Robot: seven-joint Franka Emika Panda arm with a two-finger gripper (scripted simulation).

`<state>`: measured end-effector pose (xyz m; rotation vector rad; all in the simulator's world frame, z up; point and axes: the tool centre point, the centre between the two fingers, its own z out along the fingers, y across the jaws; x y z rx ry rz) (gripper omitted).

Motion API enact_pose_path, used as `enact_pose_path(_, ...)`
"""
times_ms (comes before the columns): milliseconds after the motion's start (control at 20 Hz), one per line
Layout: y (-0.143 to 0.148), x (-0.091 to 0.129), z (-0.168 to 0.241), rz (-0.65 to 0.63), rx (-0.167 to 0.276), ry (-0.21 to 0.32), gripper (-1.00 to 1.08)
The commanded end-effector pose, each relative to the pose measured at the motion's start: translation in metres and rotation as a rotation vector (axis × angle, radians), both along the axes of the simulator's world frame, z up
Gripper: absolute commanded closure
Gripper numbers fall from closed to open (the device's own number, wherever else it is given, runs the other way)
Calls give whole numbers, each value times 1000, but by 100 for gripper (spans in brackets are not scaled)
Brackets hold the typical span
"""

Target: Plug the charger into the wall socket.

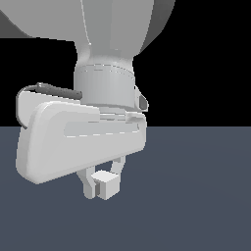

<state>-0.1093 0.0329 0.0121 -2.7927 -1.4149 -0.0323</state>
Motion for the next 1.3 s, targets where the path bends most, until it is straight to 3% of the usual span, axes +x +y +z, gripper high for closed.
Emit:
enact_pose_path(0, 0, 0, 0, 0, 0, 0, 108)
enact_pose_path(650, 2, 3, 2, -28, 0, -1, 108)
enact_pose_path(1250, 13, 28, 20, -252, 2, -1, 108)
